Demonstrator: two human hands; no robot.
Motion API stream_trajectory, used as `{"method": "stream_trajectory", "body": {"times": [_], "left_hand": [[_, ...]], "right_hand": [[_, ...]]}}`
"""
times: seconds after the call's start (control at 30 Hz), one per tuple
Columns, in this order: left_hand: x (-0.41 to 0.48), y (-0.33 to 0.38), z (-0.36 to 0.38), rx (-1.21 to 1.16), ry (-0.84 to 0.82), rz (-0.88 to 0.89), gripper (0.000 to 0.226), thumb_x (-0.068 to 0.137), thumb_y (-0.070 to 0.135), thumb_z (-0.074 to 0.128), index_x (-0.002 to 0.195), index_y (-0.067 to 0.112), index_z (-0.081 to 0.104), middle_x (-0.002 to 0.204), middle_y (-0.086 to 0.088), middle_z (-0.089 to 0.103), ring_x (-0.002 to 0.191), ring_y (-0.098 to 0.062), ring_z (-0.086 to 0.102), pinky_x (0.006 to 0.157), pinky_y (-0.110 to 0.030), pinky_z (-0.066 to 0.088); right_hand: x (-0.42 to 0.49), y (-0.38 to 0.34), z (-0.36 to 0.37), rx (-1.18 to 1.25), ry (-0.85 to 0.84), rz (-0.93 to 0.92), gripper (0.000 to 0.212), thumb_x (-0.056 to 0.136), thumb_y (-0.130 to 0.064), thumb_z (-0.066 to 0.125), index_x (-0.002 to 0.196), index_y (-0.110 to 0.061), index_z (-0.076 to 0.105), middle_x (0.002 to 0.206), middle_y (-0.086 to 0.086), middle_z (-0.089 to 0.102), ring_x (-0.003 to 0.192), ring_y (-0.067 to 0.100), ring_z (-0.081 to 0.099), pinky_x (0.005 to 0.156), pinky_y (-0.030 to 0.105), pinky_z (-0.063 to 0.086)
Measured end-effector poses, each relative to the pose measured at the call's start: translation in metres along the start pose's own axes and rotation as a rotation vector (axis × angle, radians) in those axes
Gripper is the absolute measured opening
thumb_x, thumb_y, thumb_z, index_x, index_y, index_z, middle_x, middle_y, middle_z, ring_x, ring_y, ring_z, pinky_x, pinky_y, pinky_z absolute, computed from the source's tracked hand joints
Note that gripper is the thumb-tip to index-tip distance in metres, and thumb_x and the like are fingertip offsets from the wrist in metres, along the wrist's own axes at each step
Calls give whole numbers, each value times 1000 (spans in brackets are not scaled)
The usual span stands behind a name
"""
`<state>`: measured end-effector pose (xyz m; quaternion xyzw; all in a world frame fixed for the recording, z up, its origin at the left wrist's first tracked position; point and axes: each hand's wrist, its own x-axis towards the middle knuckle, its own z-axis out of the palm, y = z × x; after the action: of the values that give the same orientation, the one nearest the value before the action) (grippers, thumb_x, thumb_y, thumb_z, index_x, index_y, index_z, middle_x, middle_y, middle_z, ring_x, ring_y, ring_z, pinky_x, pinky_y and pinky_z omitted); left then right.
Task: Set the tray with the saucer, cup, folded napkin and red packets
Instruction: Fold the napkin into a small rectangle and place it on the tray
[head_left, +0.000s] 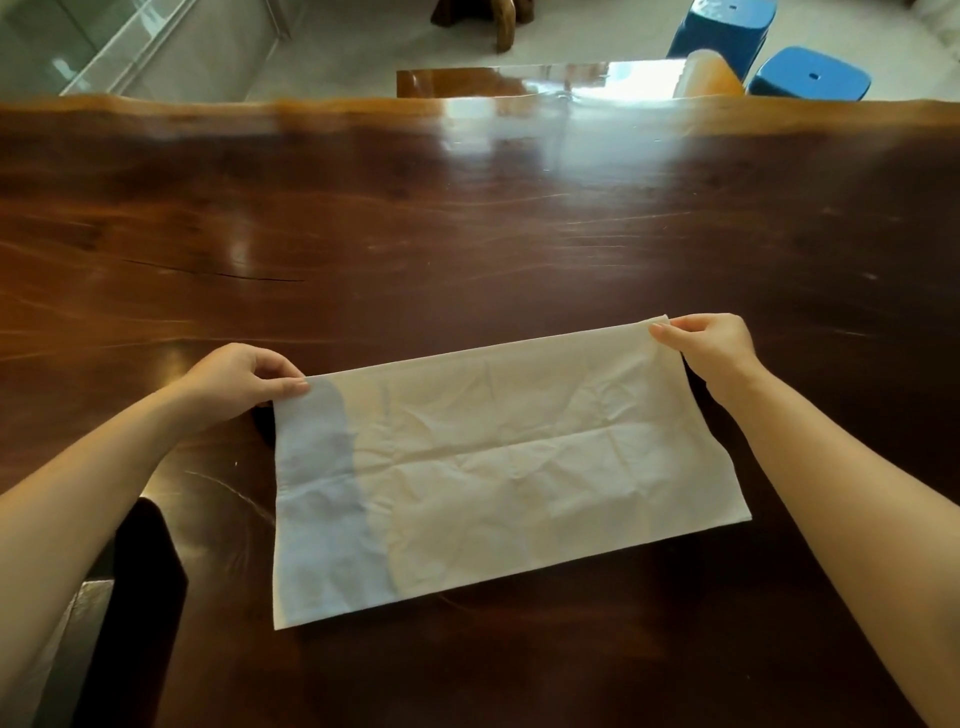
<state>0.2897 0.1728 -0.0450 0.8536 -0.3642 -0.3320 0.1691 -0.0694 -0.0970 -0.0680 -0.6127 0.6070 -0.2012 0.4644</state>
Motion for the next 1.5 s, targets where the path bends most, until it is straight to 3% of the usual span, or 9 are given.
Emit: {"method": "stream_trajectory", "body": {"times": [0.33,0.47,0.57,0.8,0.9,0.97,1.03,1.1,1.5], "left_hand": [[-1,1,1,-4,94,17,15,85,29,65,87,15,71,84,0,68,81,-20,60,61,-24,45],[3,-2,14,75,278,31,20,91,31,58,95,17,70,97,-2,67,94,-20,55,78,-35,43],[4,1,27,30,376,24,21,92,26,56,98,12,70,96,-2,64,89,-17,51,74,-33,37],[-15,31,79,236,673,104,38,90,15,47,128,9,53,131,-19,52,121,-37,44,101,-47,33],[-36,72,131,134,563,185,45,97,16,36,142,19,35,152,-9,31,142,-26,24,116,-44,13],[-40,76,155,183,490,103,47,100,26,26,147,23,24,158,-2,17,146,-19,8,117,-45,0],[-40,63,162,287,458,31,52,97,36,14,149,25,16,159,3,9,147,-15,1,116,-45,-6],[-41,49,159,345,454,19,58,93,42,9,149,27,11,159,5,7,147,-14,-1,116,-42,-7],[-47,11,133,382,466,-19,71,91,58,13,150,20,9,159,0,6,147,-17,3,118,-35,0]], "right_hand": [[-4,3,6,-70,85,-37,27,86,-27,64,105,-8,69,99,7,69,94,22,64,83,37,54],[-10,8,25,-262,233,-125,27,91,-28,50,98,-7,65,97,11,67,94,28,61,88,45,49],[-10,14,35,-266,312,-157,26,93,-27,47,96,-6,61,96,13,66,98,34,57,95,50,42],[-24,5,59,-609,520,-241,41,90,-20,46,127,-3,46,127,19,50,118,37,43,101,46,29],[-64,-16,116,-432,307,-671,43,89,-17,44,127,1,52,130,22,54,122,40,48,105,45,30],[-97,-16,159,-614,5,-869,49,94,-23,30,136,-3,44,145,17,43,136,33,37,115,46,19],[-116,-8,179,-794,-201,-799,58,95,-34,12,148,-12,23,158,6,17,147,20,11,118,41,-2],[-114,-1,173,-837,-193,-716,64,91,-43,6,150,-18,11,160,-1,4,147,16,-2,118,40,-9],[-68,52,41,-944,10,-379,65,92,-45,5,150,-18,3,160,-3,-1,146,8,-5,120,33,-4]]}}
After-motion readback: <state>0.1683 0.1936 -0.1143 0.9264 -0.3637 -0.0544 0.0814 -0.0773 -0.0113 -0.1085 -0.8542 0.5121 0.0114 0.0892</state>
